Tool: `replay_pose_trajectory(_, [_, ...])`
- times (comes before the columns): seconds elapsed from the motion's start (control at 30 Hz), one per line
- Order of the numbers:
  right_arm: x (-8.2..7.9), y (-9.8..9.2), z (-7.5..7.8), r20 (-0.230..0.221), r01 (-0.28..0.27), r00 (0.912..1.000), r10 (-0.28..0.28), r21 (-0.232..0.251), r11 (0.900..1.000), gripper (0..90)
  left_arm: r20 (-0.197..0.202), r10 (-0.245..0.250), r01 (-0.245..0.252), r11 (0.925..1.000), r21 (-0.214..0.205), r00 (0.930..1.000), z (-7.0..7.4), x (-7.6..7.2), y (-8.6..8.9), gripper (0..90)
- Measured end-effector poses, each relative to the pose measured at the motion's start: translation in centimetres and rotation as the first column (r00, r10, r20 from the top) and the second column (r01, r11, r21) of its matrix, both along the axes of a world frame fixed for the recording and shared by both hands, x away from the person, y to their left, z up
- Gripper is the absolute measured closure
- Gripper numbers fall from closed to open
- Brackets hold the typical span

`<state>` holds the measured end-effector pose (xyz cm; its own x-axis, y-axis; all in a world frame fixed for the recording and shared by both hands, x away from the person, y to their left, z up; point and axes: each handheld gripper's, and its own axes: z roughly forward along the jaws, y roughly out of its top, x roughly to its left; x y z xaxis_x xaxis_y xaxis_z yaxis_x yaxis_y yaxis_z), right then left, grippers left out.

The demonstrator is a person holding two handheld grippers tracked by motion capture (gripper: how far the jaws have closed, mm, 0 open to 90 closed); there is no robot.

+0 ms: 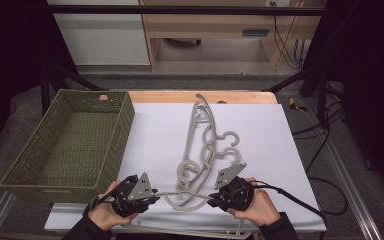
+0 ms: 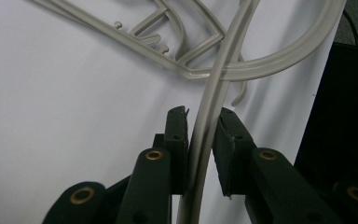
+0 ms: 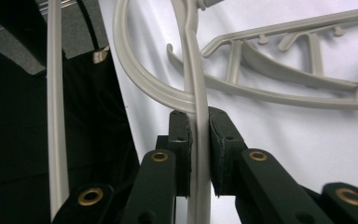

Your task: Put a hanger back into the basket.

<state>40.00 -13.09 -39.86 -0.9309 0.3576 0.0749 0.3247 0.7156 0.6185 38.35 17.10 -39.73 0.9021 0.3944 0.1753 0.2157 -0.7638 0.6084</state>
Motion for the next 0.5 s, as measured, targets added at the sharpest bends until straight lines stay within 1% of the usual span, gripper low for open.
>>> replay_pose_trajectory(0.03, [0.0, -0.1, 0.1, 0.006, 0.003, 1.0, -0.003, -0.003, 1.0, 78.7, 0.004, -0.007, 0.007, 1.0, -0.005, 1.0, 0.1, -0.1, 0.0, 76.8])
replay_pose_trajectory(0.07, [0.1, -0.2, 0.1, 0.007, 0.017, 0.9998, -0.017, 0.001, 0.9998, 78.1, 0.004, -0.008, 0.008, 0.9999, -0.01, 1.0, 0.1, -0.2, 0.0, 77.2])
replay_pose_trajectory(0.1, [0.2, -0.4, 0.1, 0.018, 0.012, 0.9998, -0.012, 0.004, 0.9999, 77.5, 0.008, -0.014, 0.014, 0.9999, -0.008, 0.9999, 0.2, -0.2, 0.0, 77.6])
replay_pose_trajectory(0.13, [0.2, -0.4, 0.0, 0.017, 0.039, 0.9991, -0.039, 0.018, 0.9991, 76.8, 0.005, -0.017, 0.017, 0.9998, -0.014, 0.9998, 0.2, -0.3, -0.1, 78.0])
replay_pose_trajectory(0.17, [0.2, -0.4, 0.0, 0.017, 0.039, 0.9991, -0.039, 0.018, 0.9991, 76.8, 0.005, -0.017, 0.017, 0.9998, -0.014, 0.9998, 0.2, -0.3, -0.1, 78.6])
replay_pose_trajectory(0.2, [0.2, -0.6, 0.1, 0.025, 0.044, 0.9987, -0.044, 0.021, 0.9988, 75.7, 0.003, -0.02, 0.02, 0.9997, -0.017, 0.9998, 0.2, -0.3, -0.1, 78.6])
replay_pose_trajectory(0.23, [0.4, -0.8, 0.2, 0.05, 0.063, 0.9966, -0.065, 0.042, 0.9971, 72.9, -0.009, -0.039, 0.039, 0.999, -0.023, 0.9992, 0.3, -0.5, -0.1, 80.1])
replay_pose_trajectory(0.27, [0.4, -0.8, 0.2, 0.05, 0.063, 0.9966, -0.065, 0.042, 0.9971, 72.9, -0.009, -0.039, 0.039, 0.999, -0.023, 0.9992, 0.3, -0.5, -0.1, 80.8])
replay_pose_trajectory(0.3, [0.5, -1.2, 0.4, 0.077, 0.089, 0.9926, -0.094, 0.058, 0.9943, 70.1, -0.012, -0.042, 0.042, 0.9984, -0.038, 0.999, 0.3, -0.6, -0.2, 81.2])
replay_pose_trajectory(0.33, [0.5, -1.4, 0.5, 0.078, 0.1, 0.9915, -0.105, 0.057, 0.9933, 69.7, -0.005, -0.041, 0.041, 0.9978, -0.052, 0.9992, 0.5, -0.8, -0.3, 81.3])
replay_pose_trajectory(0.37, [0.5, -1.5, 0.6, 0.079, 0.099, 0.9914, -0.104, 0.063, 0.993, 68.9, -0.001, -0.044, 0.044, 0.9976, -0.054, 0.999, 0.7, -0.9, -0.3, 81.4])
replay_pose_trajectory(0.4, [0.4, -1.6, 0.8, 0.088, 0.099, 0.9907, -0.104, 0.063, 0.9931, 67.5, 0.0, -0.038, 0.038, 0.997, -0.067, 0.9993, 0.8, -0.9, -0.3, 81.5])
replay_pose_trajectory(0.43, [0.4, -1.6, 0.8, 0.088, 0.099, 0.9907, -0.104, 0.063, 0.9931, 67.5, 0.0, -0.038, 0.038, 0.997, -0.067, 0.9993, 0.8, -0.9, -0.3, 81.5])
replay_pose_trajectory(0.47, [0.5, -1.8, 1.0, 0.099, 0.102, 0.9891, -0.109, 0.078, 0.9918, 63.4, 0.002, -0.035, 0.035, 0.997, -0.068, 0.9994, 0.9, -1.0, -0.3, 81.6])
replay_pose_trajectory(0.5, [0.4, -1.8, 1.0, 0.108, 0.118, 0.9859, -0.127, 0.091, 0.9889, 61.0, 0.011, -0.021, 0.022, 0.9968, -0.077, 0.9997, 1.1, -1.0, -0.1, 81.6])
